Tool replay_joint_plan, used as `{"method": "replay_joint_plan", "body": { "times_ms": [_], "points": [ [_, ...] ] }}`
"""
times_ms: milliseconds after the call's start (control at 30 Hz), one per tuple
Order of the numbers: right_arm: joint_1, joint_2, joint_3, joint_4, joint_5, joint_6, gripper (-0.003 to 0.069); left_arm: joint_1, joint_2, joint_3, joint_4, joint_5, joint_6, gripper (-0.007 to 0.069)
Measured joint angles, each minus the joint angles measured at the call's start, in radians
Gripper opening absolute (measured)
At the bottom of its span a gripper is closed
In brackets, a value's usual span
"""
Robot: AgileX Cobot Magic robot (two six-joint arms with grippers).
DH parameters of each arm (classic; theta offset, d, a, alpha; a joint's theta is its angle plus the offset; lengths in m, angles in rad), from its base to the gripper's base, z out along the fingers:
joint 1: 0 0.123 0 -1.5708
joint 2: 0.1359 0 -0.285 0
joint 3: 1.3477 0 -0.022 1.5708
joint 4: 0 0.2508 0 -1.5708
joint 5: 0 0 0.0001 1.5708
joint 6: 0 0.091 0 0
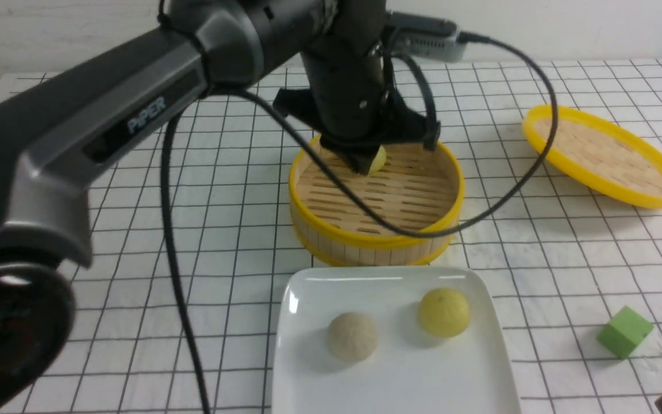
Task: Put the steamed buns into the plate on the white-black tablecloth.
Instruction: 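Reach into the bamboo steamer and grasp a bun with the left gripper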
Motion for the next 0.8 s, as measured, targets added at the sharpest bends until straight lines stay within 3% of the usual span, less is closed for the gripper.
{"method": "replay_joint_plan", "body": {
  "times_ms": [200,367,433,467,500,533,633,733,800],
  "points": [
    [0.0,0.0,0.0,0.008,-0.002,0.0,0.0078,0.125,0.222,-0.346,-0.164,0.013,-0.026,0.0004],
    [0.0,0.0,0.0,0.018,-0.002,0.0,0.0083,0.191,0.317,-0.429,-0.213,0.013,-0.088,0.0067],
    [0.0,0.0,0.0,0.018,-0.003,0.0,0.0086,0.2,0.363,-0.435,-0.203,0.002,-0.128,0.0167],
    [0.0,0.0,0.0,0.018,-0.004,0.0,0.0087,0.2,0.369,-0.435,-0.203,-0.001,-0.128,0.0176],
    [0.0,0.0,0.0,0.018,-0.01,0.0,0.0089,0.2,0.394,-0.435,-0.198,-0.033,-0.127,0.0254],
    [0.0,0.0,0.0,0.018,-0.013,0.0,0.009,0.2,0.396,-0.435,-0.198,-0.045,-0.126,0.0265],
    [0.0,0.0,0.0,0.018,-0.033,0.0,0.0095,0.196,0.439,-0.435,-0.198,-0.143,-0.099,0.0433],
    [0.0,0.0,0.001,0.019,-0.048,0.0,0.0099,0.194,0.466,-0.435,-0.178,-0.185,-0.091,0.0514],
    [0.0,0.0,0.001,0.019,-0.048,0.0,0.01,0.194,0.475,-0.435,-0.166,-0.191,-0.089,0.0524]
  ]
}}
